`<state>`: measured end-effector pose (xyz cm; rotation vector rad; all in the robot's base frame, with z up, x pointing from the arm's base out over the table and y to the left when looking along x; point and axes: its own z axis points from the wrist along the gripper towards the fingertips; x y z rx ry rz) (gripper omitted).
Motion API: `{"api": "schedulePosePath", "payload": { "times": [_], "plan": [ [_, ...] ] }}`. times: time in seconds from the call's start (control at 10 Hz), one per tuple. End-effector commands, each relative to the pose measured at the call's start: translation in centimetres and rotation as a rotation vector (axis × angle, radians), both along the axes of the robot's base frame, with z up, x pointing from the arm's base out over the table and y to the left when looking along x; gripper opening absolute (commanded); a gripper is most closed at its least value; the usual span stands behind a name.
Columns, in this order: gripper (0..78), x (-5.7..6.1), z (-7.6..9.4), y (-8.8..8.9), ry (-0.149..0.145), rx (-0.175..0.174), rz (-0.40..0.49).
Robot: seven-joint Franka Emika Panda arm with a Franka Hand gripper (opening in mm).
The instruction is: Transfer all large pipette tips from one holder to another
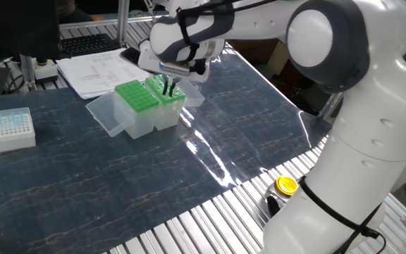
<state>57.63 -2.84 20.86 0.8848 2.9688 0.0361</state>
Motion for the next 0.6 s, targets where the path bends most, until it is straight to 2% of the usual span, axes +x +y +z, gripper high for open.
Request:
{"api": "schedulePosePath", "payload": {
  "times": [0.1, 0.6],
  "plan": [
    [1.2, -0.4, 1.9, -0.6, 0.001, -0.001, 0.003],
    [1.2, -0.1, 4.7, -0.6, 0.003, 0.001, -0.011]
  ]
}}
